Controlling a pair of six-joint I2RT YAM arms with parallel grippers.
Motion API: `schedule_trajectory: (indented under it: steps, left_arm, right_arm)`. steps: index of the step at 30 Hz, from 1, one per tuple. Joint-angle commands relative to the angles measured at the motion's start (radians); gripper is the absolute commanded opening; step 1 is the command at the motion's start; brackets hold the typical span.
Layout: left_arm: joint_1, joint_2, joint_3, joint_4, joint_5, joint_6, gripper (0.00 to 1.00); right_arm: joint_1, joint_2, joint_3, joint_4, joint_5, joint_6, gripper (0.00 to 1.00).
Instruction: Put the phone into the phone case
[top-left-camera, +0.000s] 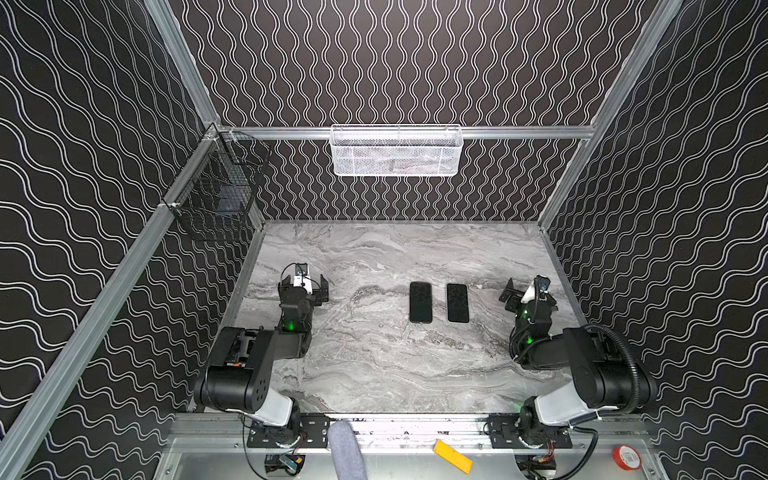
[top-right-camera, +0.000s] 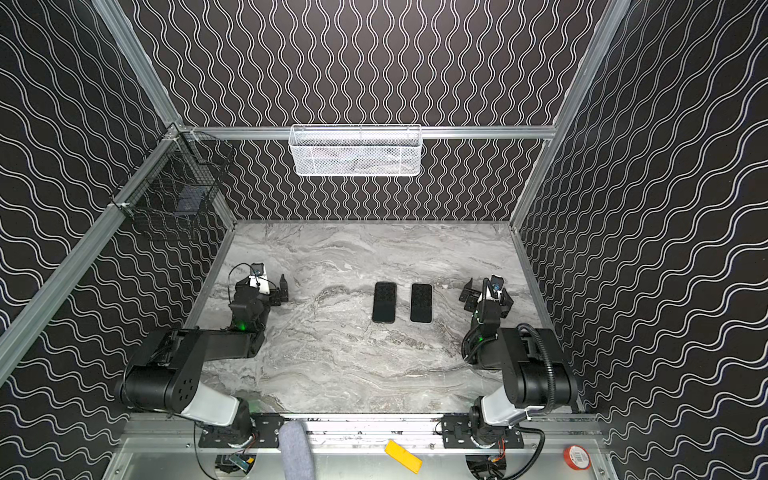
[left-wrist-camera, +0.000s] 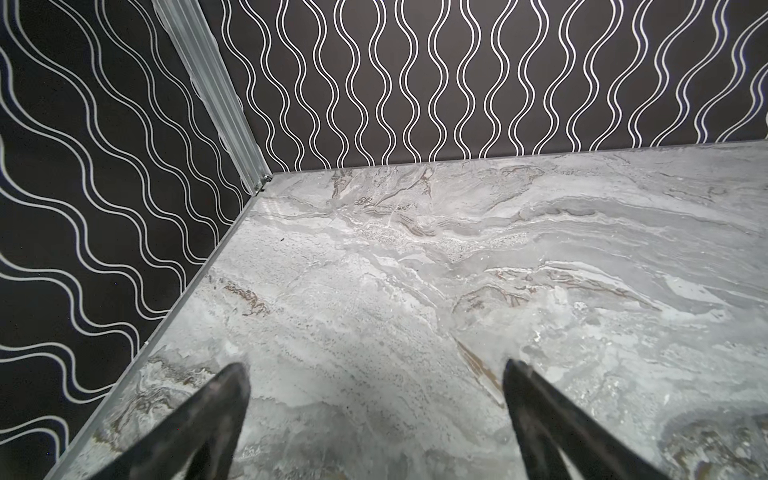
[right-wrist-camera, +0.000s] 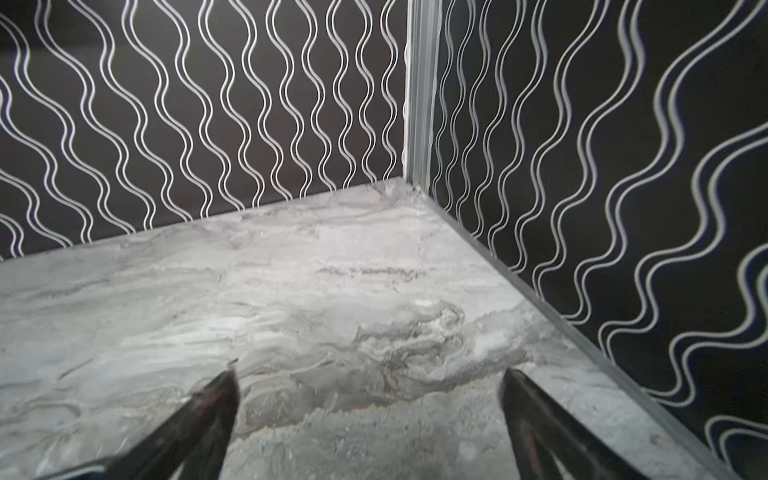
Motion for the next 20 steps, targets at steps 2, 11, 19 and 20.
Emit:
schedule_trajectory:
  steps: [2, 11, 19, 20]
  left_arm:
    - [0.004, 0.000, 0.001, 0.030, 0.018, 0.014, 0.98]
    - [0.002, -0.004, -0.006, 0.037, 0.017, 0.017, 0.99]
    - [0.002, -0.005, -0.006, 0.038, 0.018, 0.017, 0.99]
    - [0.002, -0.005, -0.006, 0.038, 0.018, 0.017, 0.99]
  right_arm:
    - [-0.001, -0.001, -0.006, 0.013, -0.033, -0.003, 1.00]
    - [-0.002, 0.008, 0.013, -0.023, -0.044, 0.008, 1.00]
    - [-0.003, -0.001, 0.001, -0.011, -0.043, 0.005, 1.00]
    - [-0.003, -0.002, -0.003, -0.001, -0.042, 0.000, 1.00]
